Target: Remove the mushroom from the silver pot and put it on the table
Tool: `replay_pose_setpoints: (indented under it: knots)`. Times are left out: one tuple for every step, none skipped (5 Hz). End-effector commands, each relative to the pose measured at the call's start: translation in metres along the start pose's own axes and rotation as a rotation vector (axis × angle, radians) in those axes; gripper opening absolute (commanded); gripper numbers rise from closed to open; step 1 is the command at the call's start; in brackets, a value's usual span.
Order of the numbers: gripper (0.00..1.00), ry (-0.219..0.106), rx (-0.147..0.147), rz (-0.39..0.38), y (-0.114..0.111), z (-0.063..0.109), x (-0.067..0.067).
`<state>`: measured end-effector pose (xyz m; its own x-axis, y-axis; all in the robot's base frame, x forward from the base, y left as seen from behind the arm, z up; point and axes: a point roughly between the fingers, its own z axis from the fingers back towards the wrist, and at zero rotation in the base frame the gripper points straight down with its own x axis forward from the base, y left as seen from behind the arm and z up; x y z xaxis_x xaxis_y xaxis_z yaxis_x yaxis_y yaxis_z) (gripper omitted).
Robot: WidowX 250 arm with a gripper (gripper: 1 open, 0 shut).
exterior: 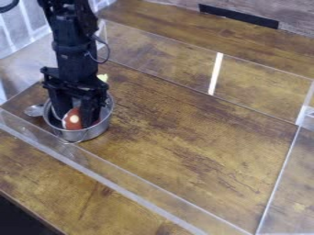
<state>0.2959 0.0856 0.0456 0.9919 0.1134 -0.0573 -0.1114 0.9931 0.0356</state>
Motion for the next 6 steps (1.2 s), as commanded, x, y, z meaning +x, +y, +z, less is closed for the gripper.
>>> replay_pose_setpoints:
  knots:
    - [0.0,-0.025,0.009,0.045,0.015,0.014,0.004]
    - [1.0,-0.012,0.002,0.135,0.012,0.02,0.002]
    - [0.0,-0.006,-0.006,0.216,0.007,0.026,0.003]
    - [0.0,-0.004,-0.008,0.288,0.004,0.027,0.002]
    - [1.0,-0.002,-0.004,0.259,0.005,0.03,0.004]
    - [1.0,0.0,0.001,0.226,0.005,0.033,0.006]
